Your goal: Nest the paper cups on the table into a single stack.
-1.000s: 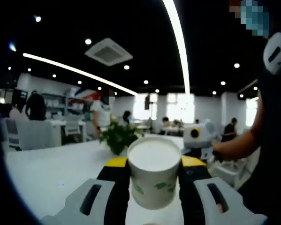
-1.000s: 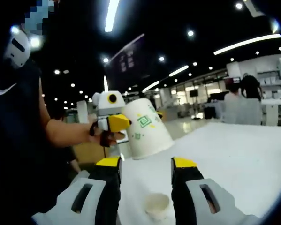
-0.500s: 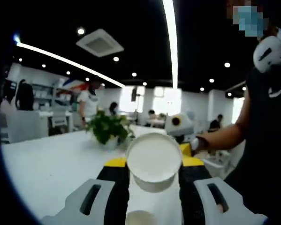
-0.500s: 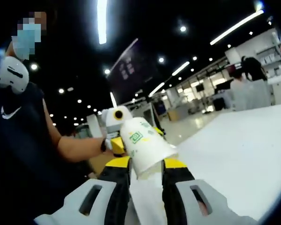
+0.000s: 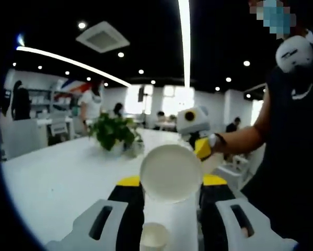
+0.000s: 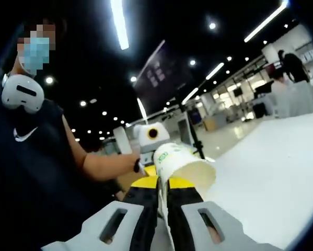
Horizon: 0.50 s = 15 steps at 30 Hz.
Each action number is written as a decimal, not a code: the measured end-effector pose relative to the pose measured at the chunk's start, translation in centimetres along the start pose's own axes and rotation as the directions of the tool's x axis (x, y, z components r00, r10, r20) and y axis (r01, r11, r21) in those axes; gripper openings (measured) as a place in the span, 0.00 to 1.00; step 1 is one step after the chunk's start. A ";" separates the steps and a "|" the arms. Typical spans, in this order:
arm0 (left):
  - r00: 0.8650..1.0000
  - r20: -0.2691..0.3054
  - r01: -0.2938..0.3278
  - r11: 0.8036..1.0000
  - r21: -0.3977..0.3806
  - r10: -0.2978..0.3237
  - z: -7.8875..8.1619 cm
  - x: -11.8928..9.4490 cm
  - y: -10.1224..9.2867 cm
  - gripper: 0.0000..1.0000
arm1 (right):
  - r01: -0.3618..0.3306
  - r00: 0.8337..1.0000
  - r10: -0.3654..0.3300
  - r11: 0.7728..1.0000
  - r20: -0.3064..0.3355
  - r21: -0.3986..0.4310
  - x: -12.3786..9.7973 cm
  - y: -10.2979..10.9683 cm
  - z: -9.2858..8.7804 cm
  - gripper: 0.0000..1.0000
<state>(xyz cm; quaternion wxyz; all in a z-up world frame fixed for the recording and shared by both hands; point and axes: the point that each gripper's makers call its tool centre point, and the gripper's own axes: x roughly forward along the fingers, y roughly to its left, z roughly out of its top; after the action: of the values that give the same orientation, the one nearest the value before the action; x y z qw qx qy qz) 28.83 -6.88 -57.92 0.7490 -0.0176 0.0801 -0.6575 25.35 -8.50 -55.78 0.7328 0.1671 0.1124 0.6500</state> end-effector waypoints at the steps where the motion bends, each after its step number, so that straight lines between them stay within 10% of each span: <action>1: 1.000 -0.002 -0.016 1.000 -0.009 0.016 0.0 -0.1 0.3 0.40 | 0.005 1.000 -0.005 1.000 -0.003 -0.011 0.2 0.1 0.0 0.00; 15: 0.977 -0.041 -0.211 0.977 -0.046 0.209 -0.6 -1.7 3.5 0.98 | 0.053 0.994 -0.060 0.996 -0.090 -0.076 0.0 -0.8 1.2 0.00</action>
<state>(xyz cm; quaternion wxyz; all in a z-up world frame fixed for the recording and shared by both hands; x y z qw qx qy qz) 32.02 -4.66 -58.76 0.8120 -0.0161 0.1112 -0.5728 26.57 -8.65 -55.03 0.7506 0.1068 0.1269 0.6396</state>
